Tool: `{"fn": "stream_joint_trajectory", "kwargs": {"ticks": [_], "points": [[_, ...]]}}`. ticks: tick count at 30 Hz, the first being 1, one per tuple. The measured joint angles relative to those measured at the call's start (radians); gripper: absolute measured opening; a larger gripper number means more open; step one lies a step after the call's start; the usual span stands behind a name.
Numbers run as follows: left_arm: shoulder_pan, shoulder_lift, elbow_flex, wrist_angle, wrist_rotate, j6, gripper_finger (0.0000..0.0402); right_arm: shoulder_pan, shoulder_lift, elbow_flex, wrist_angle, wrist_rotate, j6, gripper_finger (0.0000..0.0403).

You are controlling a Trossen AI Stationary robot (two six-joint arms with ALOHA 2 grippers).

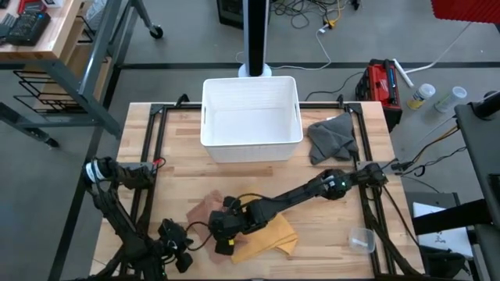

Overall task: Fold towel
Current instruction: Fold the brown squared towel

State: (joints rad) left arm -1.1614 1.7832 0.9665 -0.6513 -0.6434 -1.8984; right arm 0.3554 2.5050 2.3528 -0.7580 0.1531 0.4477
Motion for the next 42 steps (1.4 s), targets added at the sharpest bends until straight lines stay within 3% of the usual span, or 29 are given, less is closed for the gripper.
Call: {"fn": "stream_joint_trajectory", "kwargs": {"ticks": [4,12,18,25,27,32,34,39,42], "points": [[0.000,0.000,0.000,0.000,0.000,-0.001,0.0000,-0.003,0.013,0.000,0.002,-0.068,0.006,0.0126],[0.001,0.000,0.000,-0.001,0.000,-0.004,0.0000,0.002,-0.007,0.002,-0.001,-0.087,-0.003,0.0245],[0.001,0.000,-0.003,-0.001,0.000,-0.004,0.0000,0.014,-0.016,0.003,0.176,-0.306,-0.047,0.0287],[0.000,0.000,-0.004,0.007,-0.001,-0.007,0.0000,0.005,-0.042,0.003,0.097,-0.277,-0.100,0.0278],[0.000,0.000,-0.005,0.006,-0.001,-0.007,0.0000,0.004,-0.066,0.003,0.031,-0.162,-0.123,0.0269],[0.000,0.000,-0.005,0.010,-0.001,-0.007,0.0000,0.013,-0.128,0.003,-0.163,0.278,-0.174,0.0241],[0.000,0.000,-0.006,0.012,-0.001,-0.007,0.0000,0.008,-0.137,0.003,-0.234,0.390,-0.173,0.0226],[0.000,0.000,-0.008,0.011,-0.001,-0.002,0.0000,-0.004,-0.113,-0.065,-0.256,0.357,-0.148,0.0187],[-0.001,0.000,-0.008,0.009,-0.004,-0.002,0.0000,0.001,-0.104,-0.161,-0.123,0.194,-0.159,0.0166]]}}
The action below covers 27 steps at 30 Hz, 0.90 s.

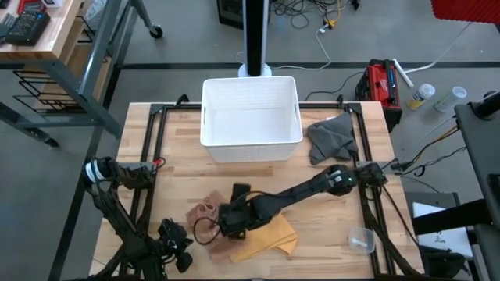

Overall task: Fold towel
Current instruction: Fold the brown squared towel

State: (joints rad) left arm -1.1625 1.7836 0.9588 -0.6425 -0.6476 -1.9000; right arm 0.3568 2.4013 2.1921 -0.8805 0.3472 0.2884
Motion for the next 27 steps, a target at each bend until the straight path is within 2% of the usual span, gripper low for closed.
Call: {"fn": "stream_joint_trajectory", "kwargs": {"ticks": [3,5,9,13,20,23,27], "points": [[0.000,0.000,0.000,-0.003,-0.007,0.002,0.0000,0.024,0.000,-0.053,0.149,-0.216,-0.047,0.0145],[-0.001,0.000,-0.002,-0.003,-0.009,0.005,0.0000,0.051,-0.002,-0.059,0.224,-0.277,-0.058,0.0129],[-0.001,0.000,-0.004,-0.002,-0.015,0.005,0.0000,0.093,-0.004,-0.048,0.298,-0.265,-0.130,0.0093],[-0.004,0.000,-0.003,0.015,-0.015,0.005,0.0000,0.086,-0.011,-0.049,0.229,-0.190,-0.118,0.0058],[-0.048,-0.043,0.114,-0.022,0.085,0.033,0.0000,0.082,-0.055,-0.049,0.192,-0.168,-0.090,0.0016],[-0.057,-0.045,0.202,-0.173,0.066,0.040,0.0000,0.086,-0.058,-0.049,0.205,-0.213,-0.081,0.0008],[-0.038,-0.036,0.272,-0.422,-0.068,0.026,0.0000,0.095,-0.054,-0.049,0.276,-0.385,-0.079,0.0009]]}}
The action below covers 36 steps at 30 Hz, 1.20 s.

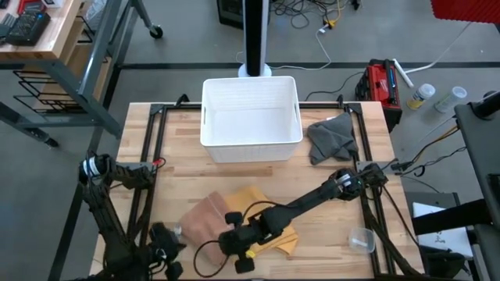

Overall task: Fold towel
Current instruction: Fold the brown squared towel

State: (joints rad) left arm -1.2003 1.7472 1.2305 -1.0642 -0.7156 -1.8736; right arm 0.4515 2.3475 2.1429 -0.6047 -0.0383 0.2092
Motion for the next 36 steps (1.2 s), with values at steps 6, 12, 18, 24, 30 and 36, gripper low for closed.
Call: {"fn": "stream_joint_trajectory", "kwargs": {"ticks": [6,12,18,24,30,36], "points": [[0.097,0.001,-0.080,-0.012,0.080,0.031,0.0000,0.005,0.002,-0.001,-0.026,-0.022,0.001,0.0019],[0.154,0.002,-0.287,0.416,0.134,0.171,0.0000,0.005,-0.002,0.018,-0.141,-0.071,0.077,0.0020],[0.162,-0.031,-0.311,0.357,0.154,0.117,0.0000,0.005,-0.002,0.023,-0.188,-0.119,0.079,0.0049],[0.163,-0.054,-0.267,0.295,0.147,0.136,0.0000,0.000,-0.005,0.039,-0.123,0.146,0.095,0.0066],[0.169,-0.051,-0.170,0.470,0.047,0.397,0.0000,-0.013,0.058,-0.029,-0.007,0.044,0.069,0.0030],[0.236,0.030,-0.178,0.784,0.123,0.658,0.0000,-0.028,0.093,-0.082,0.177,-0.128,0.105,0.0003]]}}
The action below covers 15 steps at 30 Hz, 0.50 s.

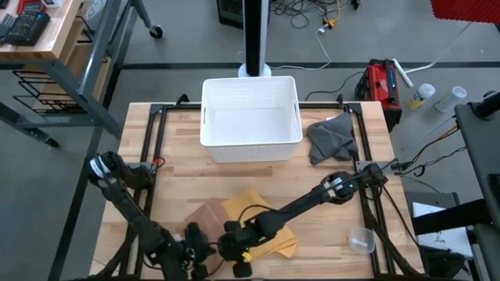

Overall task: Fold towel
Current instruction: Fold the brown squared towel

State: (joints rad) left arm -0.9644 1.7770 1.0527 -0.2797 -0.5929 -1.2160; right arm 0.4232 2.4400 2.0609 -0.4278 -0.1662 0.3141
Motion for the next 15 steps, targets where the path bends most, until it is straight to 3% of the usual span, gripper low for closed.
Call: {"fn": "stream_joint_trajectory", "kwargs": {"ticks": [3,7,15], "points": [[0.028,0.051,0.000,0.016,0.169,-0.006,0.0000,-0.007,0.005,-0.003,-0.030,0.016,0.008,0.0005],[0.036,0.048,0.036,0.008,0.253,0.016,0.0000,-0.004,-0.009,0.005,-0.103,0.087,0.006,0.0001],[0.028,0.057,0.021,-0.129,0.434,-0.192,0.0000,-0.003,-0.021,0.006,-0.382,0.297,0.003,0.0001]]}}
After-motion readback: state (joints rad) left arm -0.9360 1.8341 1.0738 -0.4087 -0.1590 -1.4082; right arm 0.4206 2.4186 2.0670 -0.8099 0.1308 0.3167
